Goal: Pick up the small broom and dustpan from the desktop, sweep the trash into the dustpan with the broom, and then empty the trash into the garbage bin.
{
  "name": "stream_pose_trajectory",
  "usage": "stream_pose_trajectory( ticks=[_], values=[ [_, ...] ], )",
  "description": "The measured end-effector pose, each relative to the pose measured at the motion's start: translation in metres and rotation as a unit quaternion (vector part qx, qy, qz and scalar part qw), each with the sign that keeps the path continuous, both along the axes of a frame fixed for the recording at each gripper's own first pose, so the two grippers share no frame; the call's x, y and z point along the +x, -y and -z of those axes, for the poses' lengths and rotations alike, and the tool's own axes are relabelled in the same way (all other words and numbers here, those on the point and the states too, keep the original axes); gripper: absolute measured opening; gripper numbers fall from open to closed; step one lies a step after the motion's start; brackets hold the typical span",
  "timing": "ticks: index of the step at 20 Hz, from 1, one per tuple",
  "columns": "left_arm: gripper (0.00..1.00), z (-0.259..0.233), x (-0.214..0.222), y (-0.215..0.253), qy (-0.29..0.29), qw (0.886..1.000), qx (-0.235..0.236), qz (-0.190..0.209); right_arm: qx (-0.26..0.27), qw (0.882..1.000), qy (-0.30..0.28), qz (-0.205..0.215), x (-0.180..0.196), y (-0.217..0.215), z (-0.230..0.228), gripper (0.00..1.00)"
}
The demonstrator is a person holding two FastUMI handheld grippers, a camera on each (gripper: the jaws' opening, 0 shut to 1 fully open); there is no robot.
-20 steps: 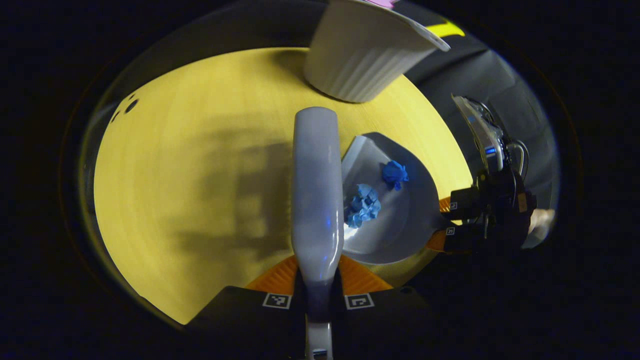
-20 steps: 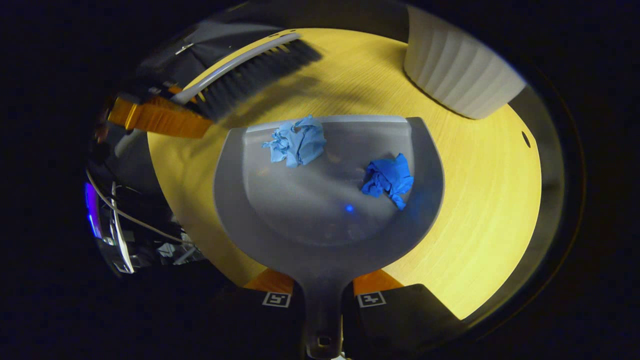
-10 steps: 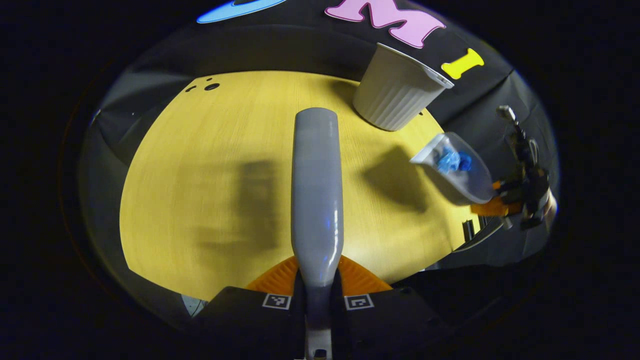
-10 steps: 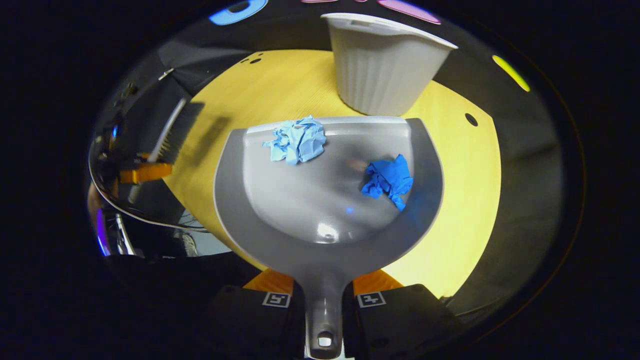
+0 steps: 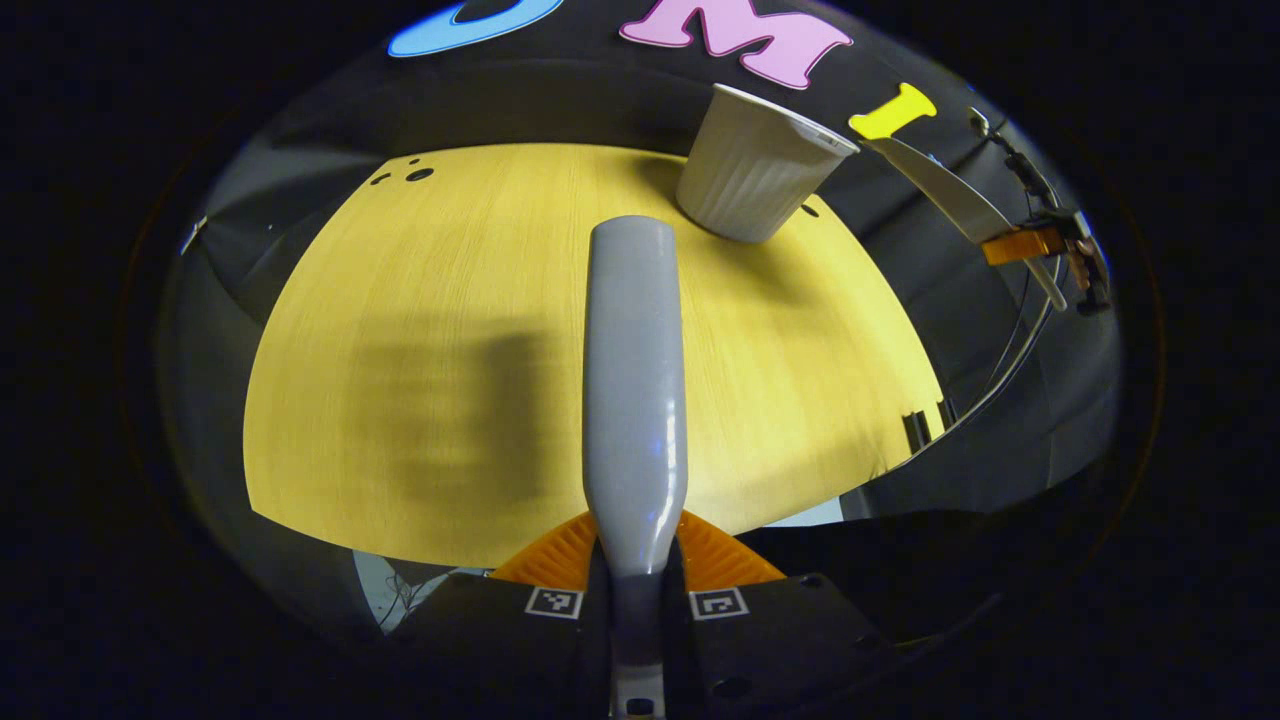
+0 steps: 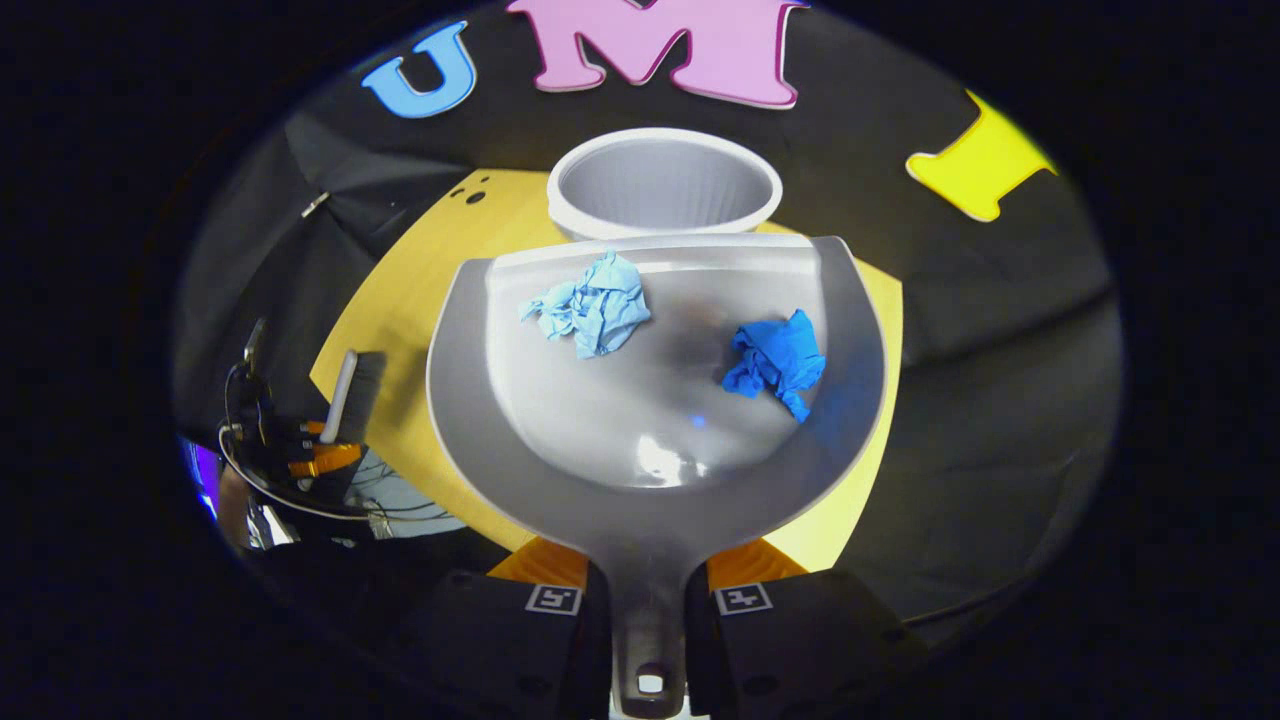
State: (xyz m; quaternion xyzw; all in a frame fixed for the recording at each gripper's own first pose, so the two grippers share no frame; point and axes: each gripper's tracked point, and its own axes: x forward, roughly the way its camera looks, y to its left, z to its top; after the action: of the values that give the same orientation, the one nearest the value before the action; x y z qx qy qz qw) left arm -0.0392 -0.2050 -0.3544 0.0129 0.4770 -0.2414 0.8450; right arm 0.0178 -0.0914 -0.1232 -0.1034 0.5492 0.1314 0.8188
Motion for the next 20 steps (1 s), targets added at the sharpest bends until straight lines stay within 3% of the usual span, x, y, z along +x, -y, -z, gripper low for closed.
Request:
stream_pose_trajectory(
  ticks=[1,4,7,13,15,17,20],
  values=[
    [0.28,-0.004,0.002,0.000,0.001,1.000,-0.002,-0.001,0.006,1.000,0.010,0.005,0.016,0.000,-0.010,0.33],
    [0.24,-0.015,0.009,-0.004,-0.001,1.000,-0.012,-0.017,-0.004,0.999,0.050,0.010,0.068,0.003,-0.025,0.33],
    [0.28,-0.031,0.021,-0.017,0.013,0.999,-0.010,-0.038,-0.034,0.994,0.092,0.040,0.127,0.006,-0.023,0.33],
    [0.24,-0.041,0.030,-0.035,0.022,0.995,-0.018,-0.090,-0.086,0.986,0.141,0.039,0.184,0.003,0.004,0.33],
    [0.28,-0.039,0.031,-0.034,0.017,0.994,-0.029,-0.100,-0.116,0.980,0.158,0.033,0.194,0.006,0.012,0.33],
    [0.25,-0.037,0.033,-0.036,0.013,0.993,-0.034,-0.110,-0.134,0.974,0.183,0.028,0.204,0.006,0.014,0.33],
    [0.25,-0.036,0.034,-0.035,0.007,0.992,-0.038,-0.116,-0.204,0.948,0.242,0.021,0.222,0.021,0.004,0.33]
  ],
)
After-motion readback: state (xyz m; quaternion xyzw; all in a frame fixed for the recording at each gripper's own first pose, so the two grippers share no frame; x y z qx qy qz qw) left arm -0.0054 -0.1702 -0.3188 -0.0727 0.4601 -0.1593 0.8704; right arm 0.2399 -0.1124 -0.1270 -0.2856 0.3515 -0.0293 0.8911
